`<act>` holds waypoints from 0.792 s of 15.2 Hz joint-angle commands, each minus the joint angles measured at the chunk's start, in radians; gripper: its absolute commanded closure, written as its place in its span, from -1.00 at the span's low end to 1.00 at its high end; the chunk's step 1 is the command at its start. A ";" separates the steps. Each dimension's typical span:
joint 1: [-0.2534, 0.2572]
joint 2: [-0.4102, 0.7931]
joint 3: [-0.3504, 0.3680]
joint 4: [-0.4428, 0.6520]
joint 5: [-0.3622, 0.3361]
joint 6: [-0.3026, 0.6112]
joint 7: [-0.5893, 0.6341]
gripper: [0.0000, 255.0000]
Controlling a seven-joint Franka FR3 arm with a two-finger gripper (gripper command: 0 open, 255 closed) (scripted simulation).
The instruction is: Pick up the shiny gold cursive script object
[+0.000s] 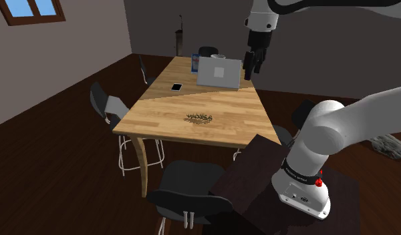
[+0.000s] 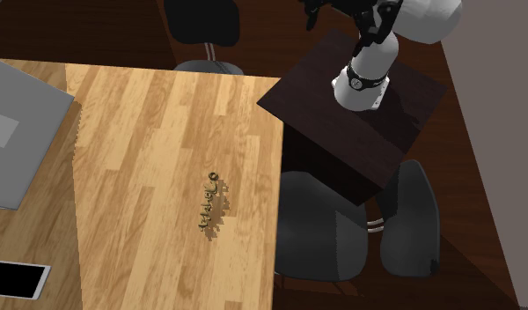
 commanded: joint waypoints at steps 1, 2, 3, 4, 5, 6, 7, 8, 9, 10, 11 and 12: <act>0.000 0.000 0.000 0.000 0.000 0.000 0.000 -1.00; 0.000 0.017 -0.012 -0.017 -0.006 0.038 -0.013 -1.00; -0.001 0.036 -0.023 -0.032 -0.013 0.075 -0.027 -1.00; -0.001 0.056 -0.035 -0.045 -0.019 0.113 -0.040 -1.00; -0.002 0.078 -0.047 -0.057 -0.024 0.152 -0.053 -1.00; -0.002 0.102 -0.059 -0.068 -0.029 0.190 -0.067 -1.00; -0.002 0.127 -0.070 -0.077 -0.034 0.228 -0.080 -1.00; -0.002 0.154 -0.082 -0.084 -0.038 0.267 -0.093 -1.00; -0.001 0.183 -0.093 -0.090 -0.042 0.305 -0.107 -1.00; -0.001 0.213 -0.105 -0.094 -0.044 0.344 -0.121 -1.00; 0.000 0.245 -0.116 -0.097 -0.046 0.382 -0.135 -1.00; 0.002 0.278 -0.128 -0.098 -0.047 0.419 -0.149 -1.00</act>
